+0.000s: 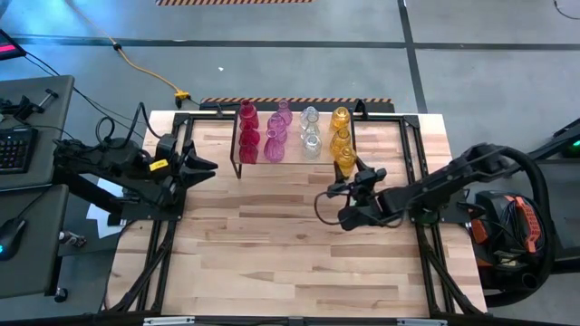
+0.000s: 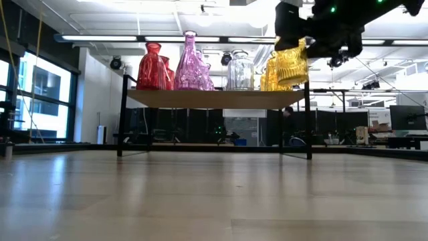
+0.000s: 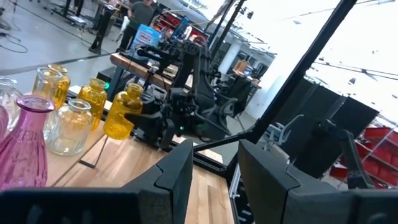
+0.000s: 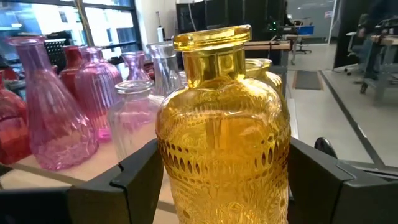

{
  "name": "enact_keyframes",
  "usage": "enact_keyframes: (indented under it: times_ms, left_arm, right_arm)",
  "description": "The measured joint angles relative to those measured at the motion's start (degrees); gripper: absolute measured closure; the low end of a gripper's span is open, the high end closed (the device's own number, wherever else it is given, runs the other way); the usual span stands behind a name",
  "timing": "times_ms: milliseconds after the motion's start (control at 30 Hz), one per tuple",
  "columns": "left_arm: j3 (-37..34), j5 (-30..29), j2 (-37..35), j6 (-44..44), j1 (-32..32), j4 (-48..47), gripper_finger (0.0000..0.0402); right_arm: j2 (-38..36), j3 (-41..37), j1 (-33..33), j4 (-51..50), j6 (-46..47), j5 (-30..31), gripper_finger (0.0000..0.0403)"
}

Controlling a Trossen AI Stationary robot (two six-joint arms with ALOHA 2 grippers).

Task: Sort vases onto shelf
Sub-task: Put the yellow vase on the shelf aligned with the other yellow vases

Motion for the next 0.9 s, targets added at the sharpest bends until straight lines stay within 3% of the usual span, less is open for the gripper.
enact_keyframes:
  times_ms: [900]
  left_arm:
    - [0.00,-0.84,0.00,2.51,0.00,0.02,0.0282]
  right_arm:
    - [1.28,0.07,-5.83,0.09,4.30,-0.93,0.0146]
